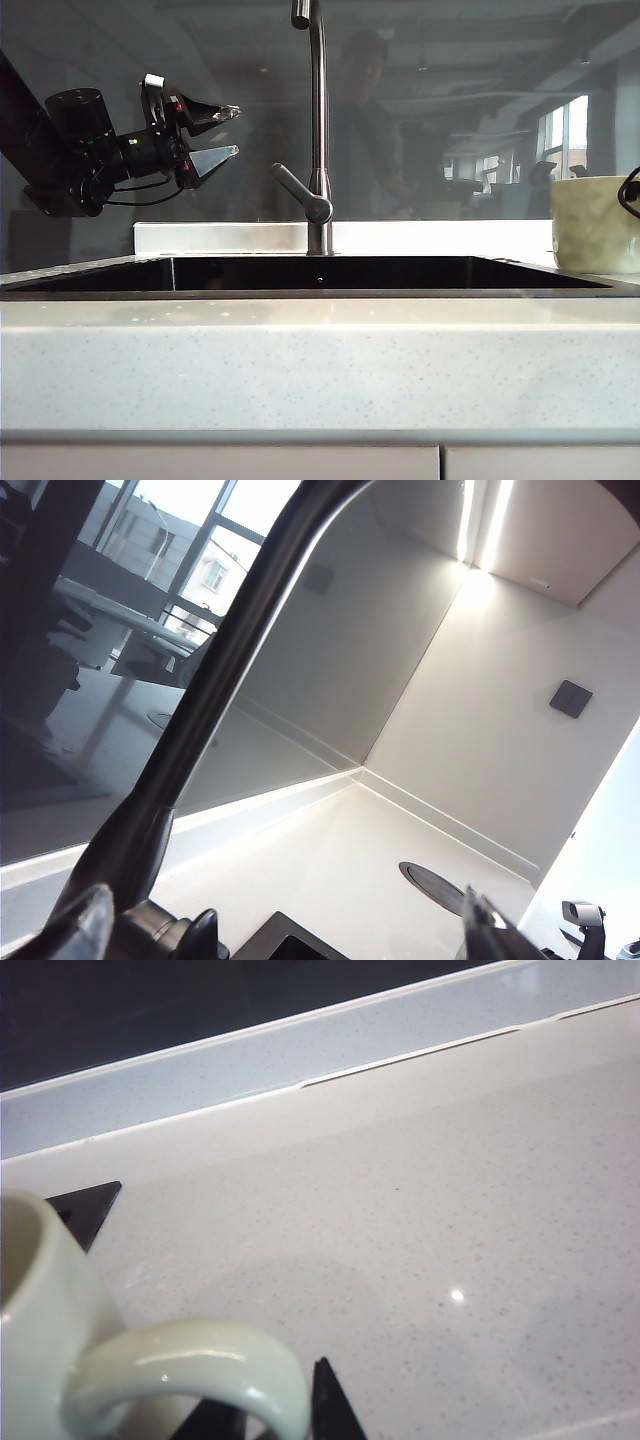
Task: Pick up the mug next to the sink, go to the faucet to get some water, pour the water into the sink, and finally put the mug back to its place.
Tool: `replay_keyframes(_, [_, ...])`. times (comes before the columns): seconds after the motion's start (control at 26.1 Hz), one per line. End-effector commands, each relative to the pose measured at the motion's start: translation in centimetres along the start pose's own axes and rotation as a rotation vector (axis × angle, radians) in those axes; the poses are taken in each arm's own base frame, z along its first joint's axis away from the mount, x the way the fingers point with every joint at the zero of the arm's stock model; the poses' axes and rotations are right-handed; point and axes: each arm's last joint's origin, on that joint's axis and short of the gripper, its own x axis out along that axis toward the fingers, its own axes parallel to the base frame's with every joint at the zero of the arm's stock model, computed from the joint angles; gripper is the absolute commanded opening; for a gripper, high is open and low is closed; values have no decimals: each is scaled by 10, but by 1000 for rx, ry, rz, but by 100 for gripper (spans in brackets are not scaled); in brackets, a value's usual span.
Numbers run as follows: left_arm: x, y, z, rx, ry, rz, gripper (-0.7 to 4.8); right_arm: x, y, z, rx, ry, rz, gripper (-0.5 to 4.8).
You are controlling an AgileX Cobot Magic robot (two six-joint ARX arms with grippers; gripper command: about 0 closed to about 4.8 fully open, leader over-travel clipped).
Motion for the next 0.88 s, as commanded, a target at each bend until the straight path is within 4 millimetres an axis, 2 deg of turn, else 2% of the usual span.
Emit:
replay_keyframes(0.04, [1,-3,5,21,-3,-10,479,0,-3,3,-3,-15,-17,100])
replay_keyframes(0.15, [1,-3,5,21,-3,-11,479,-2,-5,2,-1,-10,-24,121])
replay_keyframes(0.42, [1,-3,5,21,-3,-11,479,-14,-7,-5,25,-14,-17,124])
replay_keyframes(0.58, [1,-3,5,21,-3,-11,479,-23,-6,-5,39,-73,-3,158])
replay_keyframes(0.88, [1,-3,5,21,-3,-11,479,-26,-4,-4,71,-85,61,159])
